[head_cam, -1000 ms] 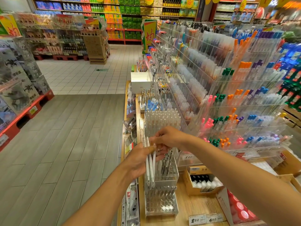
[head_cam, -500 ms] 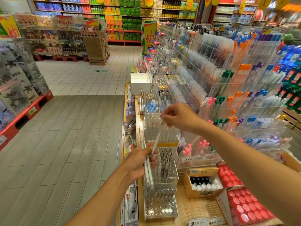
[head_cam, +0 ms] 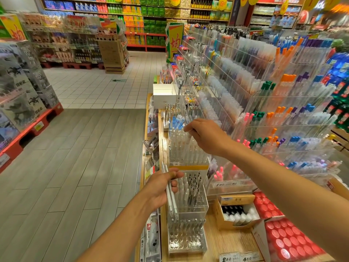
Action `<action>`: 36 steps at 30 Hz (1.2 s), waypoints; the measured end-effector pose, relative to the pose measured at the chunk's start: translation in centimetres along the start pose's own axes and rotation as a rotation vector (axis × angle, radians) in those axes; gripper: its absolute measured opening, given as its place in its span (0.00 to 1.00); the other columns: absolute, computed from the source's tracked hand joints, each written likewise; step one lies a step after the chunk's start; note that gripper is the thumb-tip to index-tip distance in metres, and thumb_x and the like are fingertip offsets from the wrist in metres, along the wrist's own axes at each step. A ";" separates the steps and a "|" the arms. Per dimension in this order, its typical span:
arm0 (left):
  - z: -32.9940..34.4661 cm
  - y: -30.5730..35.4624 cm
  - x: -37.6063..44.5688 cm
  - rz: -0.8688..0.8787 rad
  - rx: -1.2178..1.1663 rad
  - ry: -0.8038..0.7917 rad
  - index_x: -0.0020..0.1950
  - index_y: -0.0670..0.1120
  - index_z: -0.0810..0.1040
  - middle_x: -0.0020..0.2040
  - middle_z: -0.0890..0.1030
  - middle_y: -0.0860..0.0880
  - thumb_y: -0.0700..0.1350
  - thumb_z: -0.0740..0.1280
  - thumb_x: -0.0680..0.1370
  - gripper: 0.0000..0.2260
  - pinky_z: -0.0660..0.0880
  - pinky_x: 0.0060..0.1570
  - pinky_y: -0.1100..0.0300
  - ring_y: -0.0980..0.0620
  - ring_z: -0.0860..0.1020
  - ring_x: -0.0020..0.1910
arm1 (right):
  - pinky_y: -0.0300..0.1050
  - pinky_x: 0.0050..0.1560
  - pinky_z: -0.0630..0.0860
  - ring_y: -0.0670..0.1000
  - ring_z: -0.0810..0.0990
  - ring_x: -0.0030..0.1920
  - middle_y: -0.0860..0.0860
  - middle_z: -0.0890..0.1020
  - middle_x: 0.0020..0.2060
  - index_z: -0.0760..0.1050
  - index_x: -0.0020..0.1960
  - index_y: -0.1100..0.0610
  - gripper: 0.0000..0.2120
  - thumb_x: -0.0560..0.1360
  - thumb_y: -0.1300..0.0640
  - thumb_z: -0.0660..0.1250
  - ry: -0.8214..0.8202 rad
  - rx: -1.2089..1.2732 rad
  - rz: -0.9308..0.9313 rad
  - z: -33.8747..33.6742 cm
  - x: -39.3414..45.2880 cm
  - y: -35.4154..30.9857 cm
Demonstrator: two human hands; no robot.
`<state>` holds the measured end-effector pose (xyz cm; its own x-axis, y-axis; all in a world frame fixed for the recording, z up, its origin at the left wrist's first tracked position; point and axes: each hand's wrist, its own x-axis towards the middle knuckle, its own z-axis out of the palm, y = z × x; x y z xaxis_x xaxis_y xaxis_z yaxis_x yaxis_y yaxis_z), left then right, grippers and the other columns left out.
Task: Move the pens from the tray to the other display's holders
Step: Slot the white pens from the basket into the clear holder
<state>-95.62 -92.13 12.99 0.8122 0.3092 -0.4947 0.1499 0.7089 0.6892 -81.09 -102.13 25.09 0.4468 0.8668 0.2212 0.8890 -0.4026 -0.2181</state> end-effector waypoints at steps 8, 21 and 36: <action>-0.1 0.2 -0.3 0.003 0.010 -0.010 0.61 0.35 0.72 0.49 0.85 0.38 0.29 0.60 0.80 0.11 0.71 0.26 0.63 0.53 0.71 0.30 | 0.41 0.48 0.68 0.52 0.75 0.57 0.52 0.81 0.53 0.76 0.61 0.55 0.12 0.80 0.63 0.62 -0.085 -0.078 -0.061 1.9 0.9 0.1; -0.2 0.7 -0.7 0.046 0.067 -0.090 0.61 0.35 0.75 0.54 0.84 0.40 0.29 0.61 0.79 0.11 0.70 0.34 0.59 0.54 0.72 0.34 | 0.43 0.43 0.76 0.47 0.78 0.43 0.47 0.82 0.42 0.80 0.53 0.53 0.08 0.76 0.52 0.69 -0.094 0.158 -0.012 4.0 -1.2 -2.4; -0.5 1.9 -0.4 0.206 0.246 0.148 0.45 0.44 0.77 0.45 0.79 0.46 0.55 0.60 0.83 0.17 0.73 0.52 0.50 0.49 0.75 0.44 | 0.42 0.39 0.75 0.48 0.77 0.39 0.49 0.79 0.40 0.73 0.47 0.52 0.04 0.80 0.58 0.62 0.009 0.494 0.184 1.6 0.3 -1.0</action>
<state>-95.95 -90.55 14.22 0.7520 0.5307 -0.3909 0.1377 0.4535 0.8806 -82.05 -100.97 23.83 0.5939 0.7914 0.1451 0.6438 -0.3592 -0.6757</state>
